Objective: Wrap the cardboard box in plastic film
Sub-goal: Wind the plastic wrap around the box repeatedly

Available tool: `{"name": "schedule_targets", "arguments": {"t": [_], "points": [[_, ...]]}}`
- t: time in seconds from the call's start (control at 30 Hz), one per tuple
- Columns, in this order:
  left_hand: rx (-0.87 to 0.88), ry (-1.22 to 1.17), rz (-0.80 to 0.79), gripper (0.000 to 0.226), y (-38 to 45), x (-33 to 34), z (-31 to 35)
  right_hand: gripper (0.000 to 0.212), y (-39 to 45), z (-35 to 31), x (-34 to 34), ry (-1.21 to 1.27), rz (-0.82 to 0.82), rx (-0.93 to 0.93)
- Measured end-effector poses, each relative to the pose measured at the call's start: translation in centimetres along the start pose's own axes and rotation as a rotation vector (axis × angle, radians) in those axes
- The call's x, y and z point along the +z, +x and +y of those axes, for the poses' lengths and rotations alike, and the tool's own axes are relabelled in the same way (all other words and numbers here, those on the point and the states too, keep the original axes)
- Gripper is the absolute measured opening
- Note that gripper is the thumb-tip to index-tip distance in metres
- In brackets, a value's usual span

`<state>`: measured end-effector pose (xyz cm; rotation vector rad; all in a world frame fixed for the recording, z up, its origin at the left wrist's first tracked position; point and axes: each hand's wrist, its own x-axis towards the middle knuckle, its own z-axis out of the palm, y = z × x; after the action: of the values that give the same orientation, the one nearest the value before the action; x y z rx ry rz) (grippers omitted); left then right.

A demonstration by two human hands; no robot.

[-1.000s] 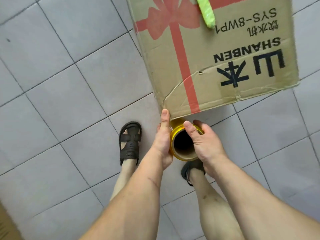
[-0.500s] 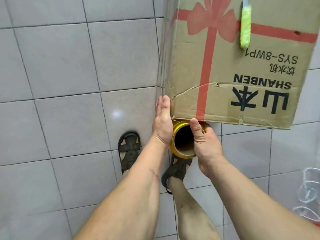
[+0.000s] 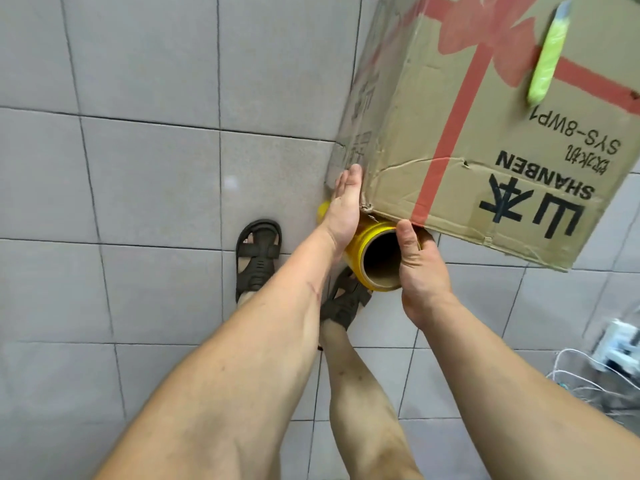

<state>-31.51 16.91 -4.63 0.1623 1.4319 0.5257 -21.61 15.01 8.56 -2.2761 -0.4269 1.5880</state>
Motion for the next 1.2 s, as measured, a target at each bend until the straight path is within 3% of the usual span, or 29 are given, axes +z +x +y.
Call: {"name": "schedule_targets", "arguments": {"t": [0.17,0.27,0.33,0.47,0.53,0.6,0.7,0.83,0.9,1.0,1.1,1.2], "points": [[-0.072,-0.083,-0.020,0.147,3.8,-0.1,-2.0,0.075,0.6,0.9,-0.2,-0.083,-0.032,-0.013],[-0.083,-0.138,-0.061,0.142,8.4,0.5,-5.7,0.105,1.3,1.8,-0.9,-0.108,0.008,-0.034],[-0.091,-0.128,-0.032,0.144,7.5,0.3,-4.0,0.119,1.9,1.9,-1.2,-0.104,0.018,-0.037],[-0.117,-0.167,-0.004,0.131,9.8,-0.1,-5.5,0.113,3.3,2.5,-1.7,-0.102,0.009,-0.054],[-0.098,-0.232,-0.066,0.137,13.9,-0.4,-9.8,0.111,3.6,2.8,-2.0,-0.116,0.010,-0.056],[-0.078,-0.256,-0.003,0.137,15.0,-0.5,-11.5,0.112,3.5,3.0,-1.8,-0.123,-0.009,-0.055],[-0.058,-0.187,0.111,0.145,7.0,0.2,-5.9,0.115,3.2,2.2,-2.1,-0.155,-0.025,-0.053],[0.021,-0.233,0.118,0.128,-1.2,1.8,-3.8,0.111,3.1,1.1,-2.8,-0.188,-0.036,-0.041],[0.015,-0.204,0.077,0.131,-4.0,2.4,-2.8,0.112,3.0,0.8,-2.7,-0.193,-0.042,-0.045],[-0.101,-0.126,-0.018,0.141,-7.0,2.6,0.0,0.080,2.7,0.6,-2.8,-0.149,-0.054,-0.039],[-0.162,0.028,-0.108,0.097,-8.5,2.8,2.9,0.060,2.8,0.8,-3.0,-0.096,-0.044,-0.055],[-0.189,0.138,-0.133,0.071,-8.9,2.8,3.2,0.081,2.6,1.5,-2.7,-0.117,-0.040,-0.079]]}}
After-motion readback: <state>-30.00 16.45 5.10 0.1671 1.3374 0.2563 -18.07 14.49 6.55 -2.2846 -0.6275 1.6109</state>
